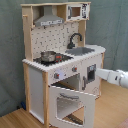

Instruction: Play with the kitchen

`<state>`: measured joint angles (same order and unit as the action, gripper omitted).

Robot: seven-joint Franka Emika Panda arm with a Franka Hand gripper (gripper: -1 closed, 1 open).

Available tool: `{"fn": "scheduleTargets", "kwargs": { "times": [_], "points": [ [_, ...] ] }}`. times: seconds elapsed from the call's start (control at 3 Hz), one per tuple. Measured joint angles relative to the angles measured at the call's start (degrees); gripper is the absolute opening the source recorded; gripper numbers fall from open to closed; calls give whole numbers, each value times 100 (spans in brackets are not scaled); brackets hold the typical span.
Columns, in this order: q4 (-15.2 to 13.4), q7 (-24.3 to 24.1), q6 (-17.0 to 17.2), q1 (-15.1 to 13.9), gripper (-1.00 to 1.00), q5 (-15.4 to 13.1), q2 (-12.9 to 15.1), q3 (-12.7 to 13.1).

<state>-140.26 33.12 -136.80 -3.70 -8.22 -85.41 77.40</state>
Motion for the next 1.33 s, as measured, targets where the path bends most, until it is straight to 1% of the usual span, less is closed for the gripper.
{"fn": "scheduleTargets", "kwargs": {
  "times": [0.33, 0.67, 1.0, 1.33],
  "points": [
    [261, 58, -22, -466, 100, -35, 26, -435],
    [531, 83, 25, -930, 100, -52, 44, -777],
    [863, 23, 75, -1432, 100, 2, 158, -1008],
    [1271, -73, 93, -1877, 100, 111, 283, -1153]
  ]
}}
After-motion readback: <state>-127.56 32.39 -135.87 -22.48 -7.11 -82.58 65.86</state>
